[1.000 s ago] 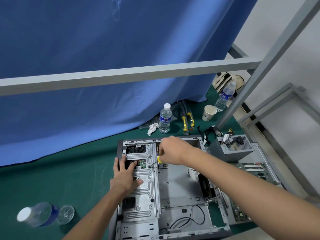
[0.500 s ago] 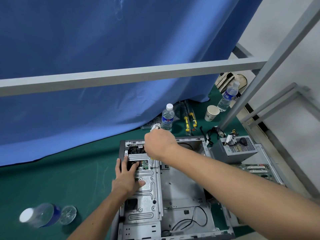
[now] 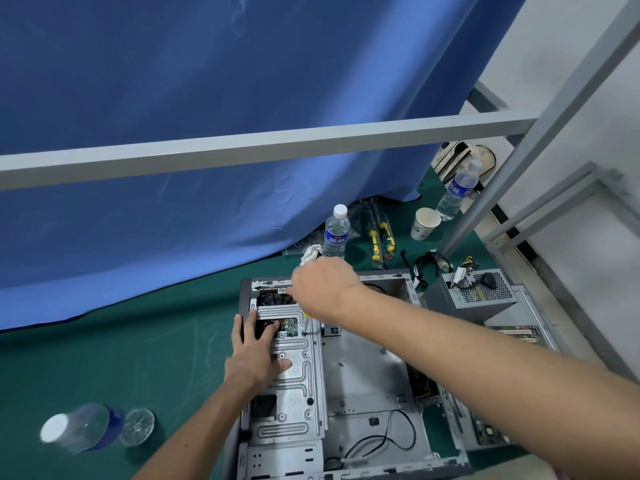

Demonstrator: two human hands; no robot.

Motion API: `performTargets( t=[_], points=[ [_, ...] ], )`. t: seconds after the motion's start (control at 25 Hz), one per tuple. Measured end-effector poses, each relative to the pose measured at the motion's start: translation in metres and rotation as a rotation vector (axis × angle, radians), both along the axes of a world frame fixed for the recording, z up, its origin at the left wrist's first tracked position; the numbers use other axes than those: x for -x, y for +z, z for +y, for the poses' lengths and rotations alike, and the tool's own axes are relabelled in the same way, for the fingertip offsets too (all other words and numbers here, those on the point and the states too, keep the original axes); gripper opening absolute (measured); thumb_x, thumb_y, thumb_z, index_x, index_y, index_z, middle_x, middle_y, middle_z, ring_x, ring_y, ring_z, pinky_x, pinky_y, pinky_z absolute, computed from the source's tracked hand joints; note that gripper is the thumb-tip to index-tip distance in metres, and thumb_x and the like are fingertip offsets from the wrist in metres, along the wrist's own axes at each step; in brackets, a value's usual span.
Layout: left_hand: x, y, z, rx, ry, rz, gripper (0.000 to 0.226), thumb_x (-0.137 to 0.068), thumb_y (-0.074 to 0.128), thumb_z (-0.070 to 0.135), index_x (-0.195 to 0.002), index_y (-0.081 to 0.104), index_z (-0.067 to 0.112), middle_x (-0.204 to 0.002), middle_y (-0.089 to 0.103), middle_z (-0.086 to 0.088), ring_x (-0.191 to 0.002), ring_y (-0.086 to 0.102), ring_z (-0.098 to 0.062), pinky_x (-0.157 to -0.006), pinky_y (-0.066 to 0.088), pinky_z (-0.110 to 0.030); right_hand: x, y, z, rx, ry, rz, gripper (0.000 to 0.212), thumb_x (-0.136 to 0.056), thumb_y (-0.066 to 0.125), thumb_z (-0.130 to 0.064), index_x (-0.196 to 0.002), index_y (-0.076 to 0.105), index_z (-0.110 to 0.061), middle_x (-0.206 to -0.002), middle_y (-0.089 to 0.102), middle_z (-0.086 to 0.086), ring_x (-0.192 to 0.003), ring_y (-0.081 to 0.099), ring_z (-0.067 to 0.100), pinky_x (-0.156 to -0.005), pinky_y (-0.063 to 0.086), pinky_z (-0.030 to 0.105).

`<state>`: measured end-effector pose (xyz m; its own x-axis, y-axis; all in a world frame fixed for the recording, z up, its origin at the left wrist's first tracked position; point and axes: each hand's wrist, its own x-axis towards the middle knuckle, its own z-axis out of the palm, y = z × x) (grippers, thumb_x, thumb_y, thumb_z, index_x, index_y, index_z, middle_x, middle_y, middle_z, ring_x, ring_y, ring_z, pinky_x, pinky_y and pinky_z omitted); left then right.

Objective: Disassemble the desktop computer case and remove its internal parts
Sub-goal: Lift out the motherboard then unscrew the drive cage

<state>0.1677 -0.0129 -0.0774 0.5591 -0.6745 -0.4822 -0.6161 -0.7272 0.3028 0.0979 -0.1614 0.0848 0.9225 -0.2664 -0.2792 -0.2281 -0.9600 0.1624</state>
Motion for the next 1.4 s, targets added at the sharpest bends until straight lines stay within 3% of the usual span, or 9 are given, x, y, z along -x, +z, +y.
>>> performTargets(
  t=[0.2,0.32,0.4,0.6,0.72,0.8,1.0,1.16,1.4],
  points=[
    [0.001,0.002,0.000,-0.009,-0.001,-0.002,0.079,-0.087,0.064,0.052,-0.151,0.021,0.040,-0.160,-0.024,0.005,-0.144,-0.030,-0.024,-0.106,0.040,-0.056,0.004,0.013,-0.005,-0.322,0.208,0.041,0.029,-0.087,0.061,-0.013,-0.115,0.053,-0.016,-0.111,0.046,0.006,-0.102,0.043,0.027,-0.075,0.043,0.037],
    [0.001,0.003,0.000,-0.011,0.000,-0.002,0.078,-0.088,0.064,0.051,-0.152,0.020,0.040,-0.160,-0.024,0.005,-0.144,-0.030,-0.025,-0.106,0.040,-0.055,0.002,0.005,0.003,-0.079,-0.117,0.049,0.042,-0.098,0.047,-0.049,-0.117,0.055,-0.013,-0.114,0.059,0.011,-0.102,0.060,0.031,-0.067,0.039,0.033],
    [0.001,0.003,0.000,-0.011,-0.001,-0.005,0.077,-0.088,0.064,0.051,-0.151,0.021,0.039,-0.160,-0.023,0.005,-0.144,-0.029,-0.025,-0.105,0.040,-0.055,0.001,0.003,0.001,0.020,-0.035,0.011,0.023,-0.102,0.044,-0.027,-0.113,0.058,-0.012,-0.109,0.065,0.008,-0.101,0.062,0.029,-0.064,0.036,0.033],
    [0.000,0.003,0.000,-0.013,-0.005,0.004,0.077,-0.088,0.064,0.051,-0.151,0.021,0.040,-0.160,-0.024,0.006,-0.144,-0.030,-0.024,-0.106,0.039,-0.056,0.006,0.014,-0.020,-0.432,0.091,0.073,0.036,-0.084,0.063,-0.010,-0.117,0.052,-0.016,-0.108,0.045,0.004,-0.105,0.042,0.027,-0.076,0.042,0.036],
    [0.000,0.001,0.001,-0.006,-0.006,0.006,0.077,-0.088,0.064,0.051,-0.151,0.022,0.039,-0.160,-0.024,0.005,-0.144,-0.030,-0.025,-0.107,0.038,-0.057,0.005,0.001,-0.016,-0.055,-0.070,0.117,0.047,-0.097,0.048,-0.051,-0.121,0.051,-0.010,-0.117,0.059,0.012,-0.105,0.059,0.032,-0.068,0.038,0.035],
    [-0.001,0.000,0.001,0.005,-0.007,0.003,0.077,-0.087,0.065,0.051,-0.151,0.023,0.039,-0.160,-0.023,0.005,-0.144,-0.030,-0.025,-0.107,0.037,-0.055,0.006,-0.001,-0.017,0.016,0.037,0.026,0.025,-0.103,0.042,-0.028,-0.116,0.053,-0.011,-0.111,0.062,0.009,-0.101,0.061,0.031,-0.065,0.034,0.035],
    [-0.001,-0.002,0.000,-0.003,-0.010,-0.001,0.078,-0.088,0.065,0.051,-0.151,0.022,0.039,-0.160,-0.024,0.005,-0.144,-0.030,-0.025,-0.108,0.038,-0.054,0.007,0.008,-0.025,-0.462,0.076,0.028,0.033,-0.085,0.063,-0.012,-0.115,0.051,-0.018,-0.106,0.045,0.004,-0.099,0.047,0.027,-0.066,0.031,0.030],
    [-0.001,-0.003,0.001,0.003,-0.004,0.003,0.077,-0.087,0.065,0.051,-0.151,0.023,0.039,-0.160,-0.023,0.006,-0.144,-0.031,-0.024,-0.107,0.038,-0.054,0.002,-0.005,-0.018,-0.014,-0.013,0.008,0.032,-0.103,0.042,-0.038,-0.116,0.052,-0.010,-0.112,0.061,0.012,-0.100,0.061,0.032,-0.066,0.035,0.035],
    [-0.001,-0.004,0.001,0.004,0.001,0.008,0.078,-0.087,0.066,0.050,-0.151,0.022,0.040,-0.160,-0.024,0.006,-0.143,-0.031,-0.024,-0.106,0.038,-0.055,0.008,0.005,-0.021,-0.409,0.069,0.009,0.036,-0.087,0.063,-0.018,-0.120,0.049,-0.017,-0.111,0.045,0.006,-0.102,0.045,0.027,-0.071,0.036,0.034]
  ],
)
